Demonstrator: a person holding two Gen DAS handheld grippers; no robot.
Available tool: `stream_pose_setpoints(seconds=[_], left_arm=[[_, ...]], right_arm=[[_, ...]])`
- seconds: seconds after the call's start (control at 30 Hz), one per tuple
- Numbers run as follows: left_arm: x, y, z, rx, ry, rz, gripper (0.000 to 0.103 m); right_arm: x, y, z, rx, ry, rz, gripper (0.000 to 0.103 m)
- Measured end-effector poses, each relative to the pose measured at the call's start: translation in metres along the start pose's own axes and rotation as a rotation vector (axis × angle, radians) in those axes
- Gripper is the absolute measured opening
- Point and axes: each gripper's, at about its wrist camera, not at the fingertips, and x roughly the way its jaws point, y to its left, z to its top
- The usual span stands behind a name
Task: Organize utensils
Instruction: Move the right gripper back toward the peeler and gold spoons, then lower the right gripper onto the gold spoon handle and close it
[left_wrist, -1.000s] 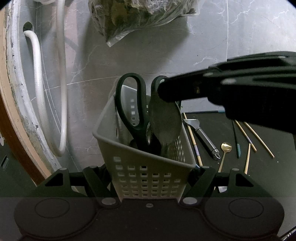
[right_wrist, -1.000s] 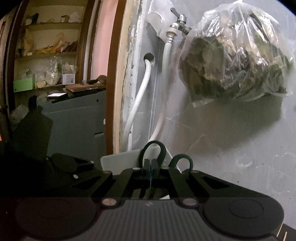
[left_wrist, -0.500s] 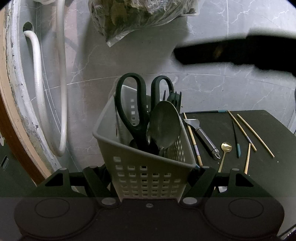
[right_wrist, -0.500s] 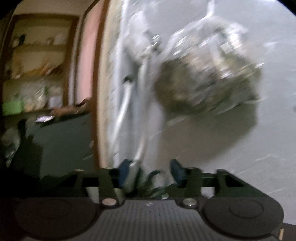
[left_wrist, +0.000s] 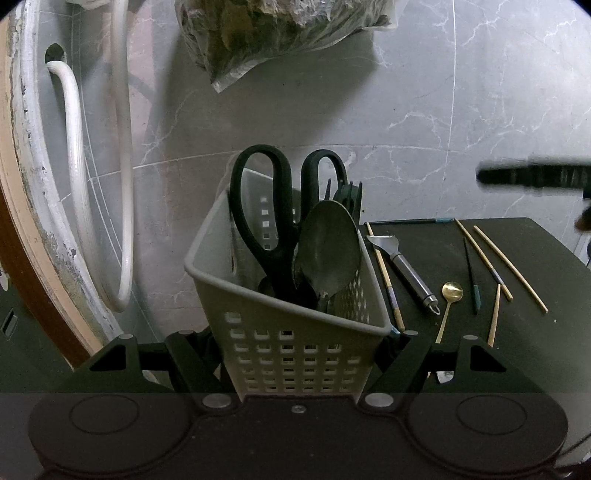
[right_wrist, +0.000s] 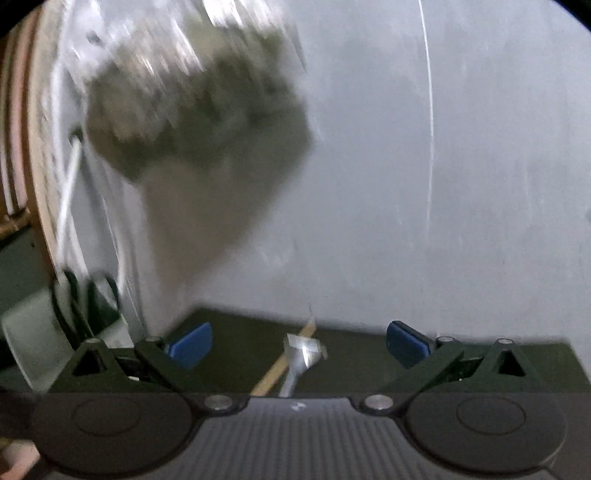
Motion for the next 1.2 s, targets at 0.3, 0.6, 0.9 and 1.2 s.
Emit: stream_pose_setpoints(seconds=[0.3,0.6,0.9,1.2], left_arm=[[0.001,0.000,-0.001,0.001,0.014,0.003,0.076],[0.002,0.000,-0.001,0.002,0.015,0.004,0.076],[0.001,-0.001,-0.002,0.001,0.017,0.008,0.076],[0.000,0.000,-0.002,0.001,0.017,0.007,0.076]], right_arm=[[0.032,-0.014,-0.053,-0.034,0.213,-0.004,0.103],[0.061,-0.024,-0.061,-0.053,0.241,0.062,0.094],[0.086,-0.028,-0.062,-0.060,0.275,0.078,0.067],[0.096,-0.031,-0.066,-0.053,0.305,0.081,0.053]])
